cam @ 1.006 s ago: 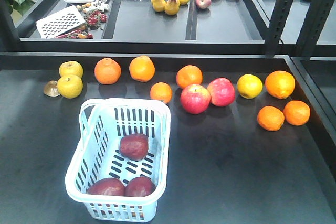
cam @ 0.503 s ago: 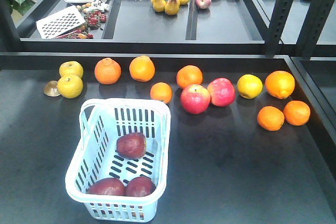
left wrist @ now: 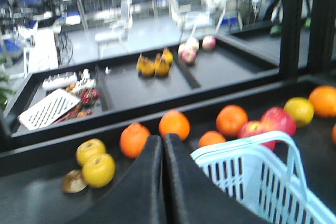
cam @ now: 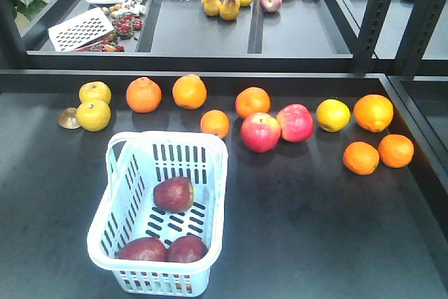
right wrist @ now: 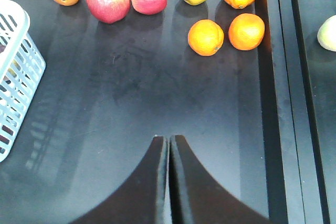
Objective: Pick three apples into basket with both arms
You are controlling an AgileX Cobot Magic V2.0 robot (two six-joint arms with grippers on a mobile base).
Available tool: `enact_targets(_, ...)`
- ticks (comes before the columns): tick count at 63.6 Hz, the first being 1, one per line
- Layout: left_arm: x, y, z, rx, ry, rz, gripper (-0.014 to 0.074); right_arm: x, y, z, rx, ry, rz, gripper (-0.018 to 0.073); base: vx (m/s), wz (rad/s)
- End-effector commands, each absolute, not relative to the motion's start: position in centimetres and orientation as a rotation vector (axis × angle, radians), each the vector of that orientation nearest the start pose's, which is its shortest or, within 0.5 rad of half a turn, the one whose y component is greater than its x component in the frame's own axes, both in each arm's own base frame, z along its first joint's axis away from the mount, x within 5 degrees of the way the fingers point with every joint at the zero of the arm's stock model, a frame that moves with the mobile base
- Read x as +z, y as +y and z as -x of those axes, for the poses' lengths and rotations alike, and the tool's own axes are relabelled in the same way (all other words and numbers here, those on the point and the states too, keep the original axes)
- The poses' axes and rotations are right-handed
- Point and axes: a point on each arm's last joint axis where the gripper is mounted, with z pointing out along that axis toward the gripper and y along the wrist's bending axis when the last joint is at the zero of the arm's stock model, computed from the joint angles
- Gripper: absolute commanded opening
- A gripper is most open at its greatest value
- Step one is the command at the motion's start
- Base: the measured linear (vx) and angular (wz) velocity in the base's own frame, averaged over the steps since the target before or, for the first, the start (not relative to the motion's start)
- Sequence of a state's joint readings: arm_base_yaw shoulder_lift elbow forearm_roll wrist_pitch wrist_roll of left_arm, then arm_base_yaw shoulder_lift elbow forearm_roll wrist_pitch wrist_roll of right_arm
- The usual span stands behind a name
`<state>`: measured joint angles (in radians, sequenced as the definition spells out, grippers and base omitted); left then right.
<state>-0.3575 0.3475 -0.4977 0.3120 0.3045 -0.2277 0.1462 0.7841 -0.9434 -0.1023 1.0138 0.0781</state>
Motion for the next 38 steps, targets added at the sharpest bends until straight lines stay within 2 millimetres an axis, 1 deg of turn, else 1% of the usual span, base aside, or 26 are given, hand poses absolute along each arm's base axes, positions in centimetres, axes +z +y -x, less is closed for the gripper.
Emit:
enact_targets(1,31.9,-2.0,-7.0,-0.214,1.451,-0.223,-0.0006,38.1,1.0,-13.2,-0.032,2.246,0.095,-0.0009,0.0,0.0)
enact_targets(12,26.8,-1.5,-6.5,-0.237,1.441,-0.115,-0.0006,38.1,1.0,-13.2,-0.032,2.246,0.095,-0.0009,0.0,0.0)
enact_targets(14,26.4,-1.4,-6.3,-0.235,1.431,-0.103,-0.0006,38.1,1.0,-13.2,-0.032,2.246,0.095,-0.0009,0.0,0.0)
enact_targets(16,25.4,-1.3,-6.3,-0.235,1.435,-0.084,-0.0006,38.1,1.0,-13.2,-0.032,2.246,0.095,-0.0009,0.0,0.0)
enact_targets(23,23.3,-1.1,-6.0,-0.23,1.43,-0.052,-0.0006,38.1,1.0,-13.2,-0.032,2.246,0.095,-0.0009,0.0,0.0)
enact_targets(32,21.3,-0.8,-5.7,-0.236,1.401,-0.006,-0.0006,38.1,1.0,-13.2,-0.032,2.246,0.095,-0.0009,0.0,0.0)
enact_targets(38,21.2,-0.8,-5.6,-0.219,1.417,-0.015,-0.0006,38.1,1.0,-13.2,-0.032,2.246,0.095,-0.0009,0.0,0.0)
